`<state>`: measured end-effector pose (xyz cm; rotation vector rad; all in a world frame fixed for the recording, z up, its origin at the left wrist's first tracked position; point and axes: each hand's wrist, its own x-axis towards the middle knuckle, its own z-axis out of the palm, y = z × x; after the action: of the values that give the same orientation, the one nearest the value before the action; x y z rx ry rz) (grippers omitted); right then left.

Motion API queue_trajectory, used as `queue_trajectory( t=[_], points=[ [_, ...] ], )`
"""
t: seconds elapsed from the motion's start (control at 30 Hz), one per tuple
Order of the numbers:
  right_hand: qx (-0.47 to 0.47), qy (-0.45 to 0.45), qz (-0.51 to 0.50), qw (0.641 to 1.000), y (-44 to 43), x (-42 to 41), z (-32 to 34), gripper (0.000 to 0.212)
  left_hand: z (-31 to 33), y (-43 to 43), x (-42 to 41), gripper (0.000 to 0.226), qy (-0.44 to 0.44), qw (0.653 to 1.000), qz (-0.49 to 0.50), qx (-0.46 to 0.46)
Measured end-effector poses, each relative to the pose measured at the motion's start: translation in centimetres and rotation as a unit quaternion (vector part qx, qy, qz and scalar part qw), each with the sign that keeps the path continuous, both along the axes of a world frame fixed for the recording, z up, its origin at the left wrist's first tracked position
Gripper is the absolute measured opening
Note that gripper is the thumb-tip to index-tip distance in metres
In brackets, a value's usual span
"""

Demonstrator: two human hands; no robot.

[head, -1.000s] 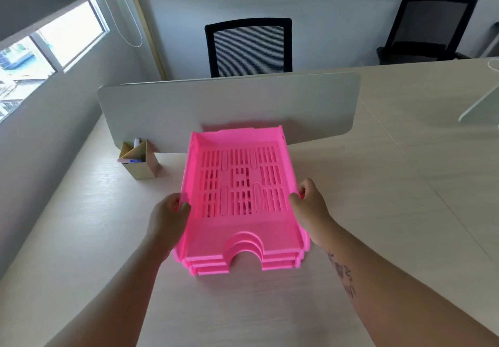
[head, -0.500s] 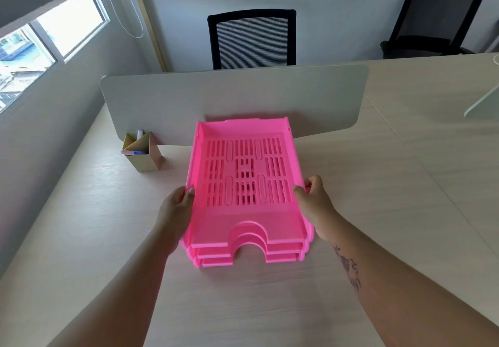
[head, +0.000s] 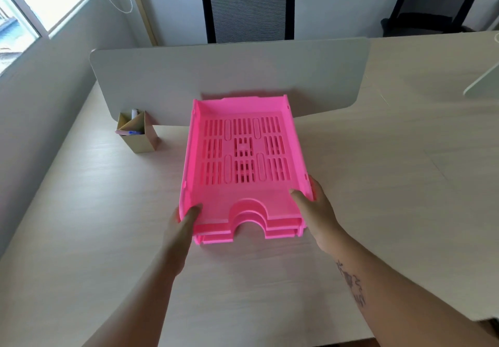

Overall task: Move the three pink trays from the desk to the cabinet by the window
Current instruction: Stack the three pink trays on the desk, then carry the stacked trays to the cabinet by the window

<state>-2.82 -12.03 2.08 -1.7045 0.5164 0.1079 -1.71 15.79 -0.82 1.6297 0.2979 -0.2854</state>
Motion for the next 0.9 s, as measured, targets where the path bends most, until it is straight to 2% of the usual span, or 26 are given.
queue_trajectory(
  t=[0.13,0.23,0.33,0.37,0.47,0.53,0.67,0.83,0.9],
  points=[
    [0.028,0.031,-0.015,0.999,0.6,-1.7,-1.6,0.052,-1.4,-0.5,-0.3,0.065,0.014,1.000,0.011,-0.020],
    [0.061,0.068,-0.033,0.995,1.2,-2.2,-2.5,0.072,-2.0,-0.8,-0.4,0.054,0.012,0.999,0.010,-0.033],
    [0.085,0.085,-0.046,0.992,1.7,-1.9,-2.5,0.064,-2.1,-1.0,-0.3,0.060,0.019,0.999,0.023,-0.044],
    [0.086,0.090,-0.046,0.991,1.8,-1.7,-2.4,0.070,-1.9,-1.1,-0.2,0.063,0.025,0.998,0.032,-0.046],
    [0.091,0.084,-0.050,0.991,1.7,-1.2,-1.6,0.089,-1.0,-1.5,0.5,0.064,0.040,0.996,0.057,-0.056],
    [0.105,0.075,-0.059,0.990,1.5,-0.8,-1.0,0.086,0.2,-1.9,1.0,0.060,0.047,0.994,0.076,-0.069],
    [0.130,0.066,-0.068,0.987,1.2,-0.1,0.1,0.081,2.3,-2.1,1.6,0.071,0.056,0.987,0.112,-0.097],
    [0.149,0.065,-0.048,0.986,-0.9,0.9,-1.0,0.099,4.6,-3.1,0.5,0.072,0.046,0.980,0.158,-0.115],
    [0.147,0.054,-0.031,0.987,-1.5,0.7,0.4,0.094,5.7,-3.8,-0.7,0.069,0.032,0.976,0.180,-0.115]
  ],
)
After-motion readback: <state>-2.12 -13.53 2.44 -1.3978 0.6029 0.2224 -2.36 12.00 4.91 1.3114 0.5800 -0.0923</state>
